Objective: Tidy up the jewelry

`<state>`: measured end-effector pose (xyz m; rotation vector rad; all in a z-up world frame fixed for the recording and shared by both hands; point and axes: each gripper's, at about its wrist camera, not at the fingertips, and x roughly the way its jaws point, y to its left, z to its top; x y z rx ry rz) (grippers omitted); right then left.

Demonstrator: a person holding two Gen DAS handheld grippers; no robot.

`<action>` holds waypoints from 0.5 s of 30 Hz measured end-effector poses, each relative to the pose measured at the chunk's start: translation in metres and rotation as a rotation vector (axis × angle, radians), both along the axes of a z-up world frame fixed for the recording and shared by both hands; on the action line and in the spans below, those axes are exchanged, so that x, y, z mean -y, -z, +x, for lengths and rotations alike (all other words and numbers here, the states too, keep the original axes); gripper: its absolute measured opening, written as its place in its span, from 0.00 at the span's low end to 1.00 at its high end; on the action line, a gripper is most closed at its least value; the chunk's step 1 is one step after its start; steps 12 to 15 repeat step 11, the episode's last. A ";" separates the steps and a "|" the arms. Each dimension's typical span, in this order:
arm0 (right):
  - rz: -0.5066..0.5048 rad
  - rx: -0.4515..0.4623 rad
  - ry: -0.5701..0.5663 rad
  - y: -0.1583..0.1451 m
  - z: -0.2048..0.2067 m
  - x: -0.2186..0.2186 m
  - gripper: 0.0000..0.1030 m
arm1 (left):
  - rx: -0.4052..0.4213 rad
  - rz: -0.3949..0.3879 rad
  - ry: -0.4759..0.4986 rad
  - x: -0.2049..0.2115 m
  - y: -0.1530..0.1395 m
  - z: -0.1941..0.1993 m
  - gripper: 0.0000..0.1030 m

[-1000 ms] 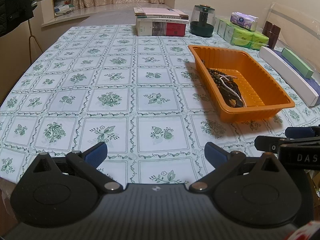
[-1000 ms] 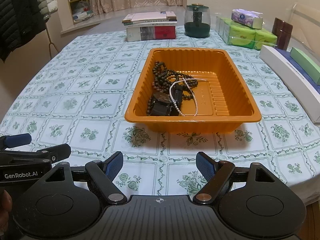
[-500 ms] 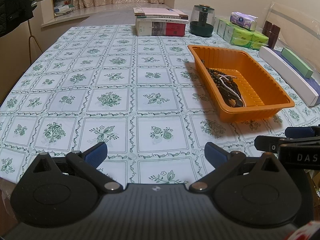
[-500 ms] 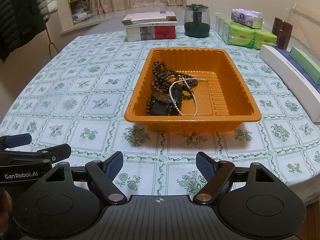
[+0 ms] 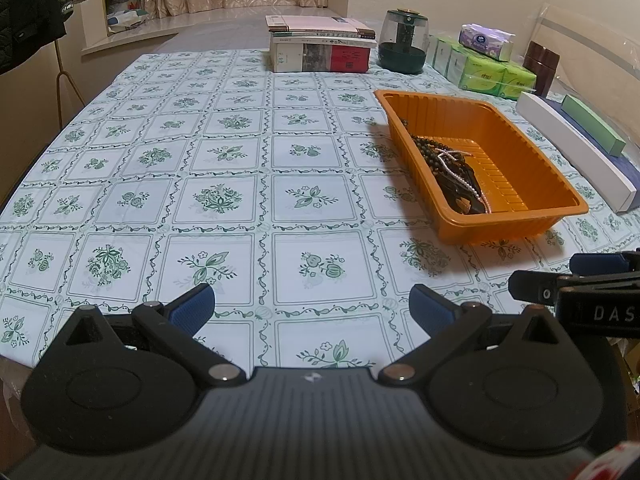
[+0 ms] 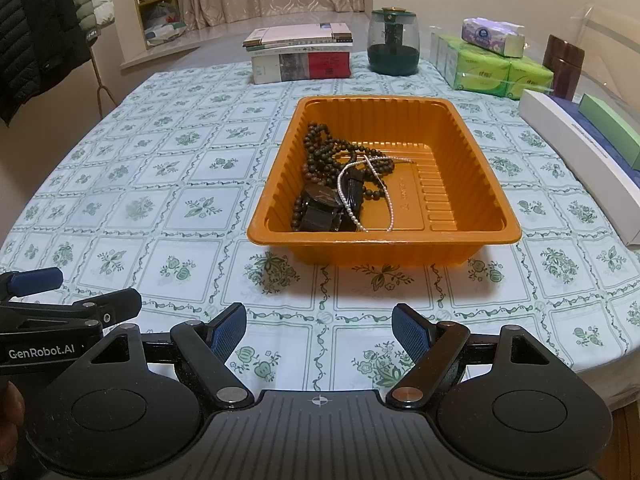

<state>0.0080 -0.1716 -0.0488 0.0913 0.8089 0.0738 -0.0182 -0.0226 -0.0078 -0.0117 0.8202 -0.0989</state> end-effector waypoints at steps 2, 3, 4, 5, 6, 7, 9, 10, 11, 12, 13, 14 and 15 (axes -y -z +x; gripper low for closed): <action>0.000 0.000 0.001 0.000 0.000 0.000 0.77 | 0.000 0.000 0.000 0.000 0.000 0.000 1.00; 0.000 0.000 0.000 0.000 0.000 0.000 0.77 | 0.000 0.000 0.000 0.000 0.000 0.000 1.00; 0.000 0.000 0.001 0.000 0.000 0.000 0.77 | -0.001 0.000 0.000 0.000 0.000 0.000 1.00; 0.000 0.000 0.000 0.000 0.000 0.000 0.77 | 0.000 -0.001 0.001 0.000 0.000 0.000 1.00; 0.001 0.000 0.000 0.000 0.000 0.000 0.77 | 0.001 -0.001 0.001 0.000 0.000 0.000 1.00; 0.001 0.000 0.000 0.000 0.000 0.000 0.77 | 0.004 -0.001 0.000 0.001 0.000 -0.001 1.00; 0.001 0.000 0.000 0.000 0.000 0.000 0.77 | 0.020 0.001 0.002 0.003 -0.001 -0.003 1.00; 0.001 0.000 0.000 0.000 0.000 0.000 0.77 | 0.028 0.005 0.004 0.004 -0.001 -0.003 1.00; 0.001 0.000 0.000 0.000 0.000 0.000 0.77 | 0.030 0.006 0.003 0.004 -0.002 -0.004 1.00; 0.001 0.000 0.000 0.000 0.000 0.000 0.77 | 0.030 0.006 0.003 0.004 -0.002 -0.004 1.00; 0.001 0.000 0.000 0.000 0.000 0.000 0.77 | 0.030 0.006 0.003 0.004 -0.002 -0.004 1.00; 0.001 0.000 0.000 0.000 0.000 0.000 0.77 | 0.030 0.006 0.003 0.004 -0.002 -0.004 1.00; 0.001 0.000 0.000 0.000 0.000 0.000 0.77 | 0.030 0.006 0.003 0.004 -0.002 -0.004 1.00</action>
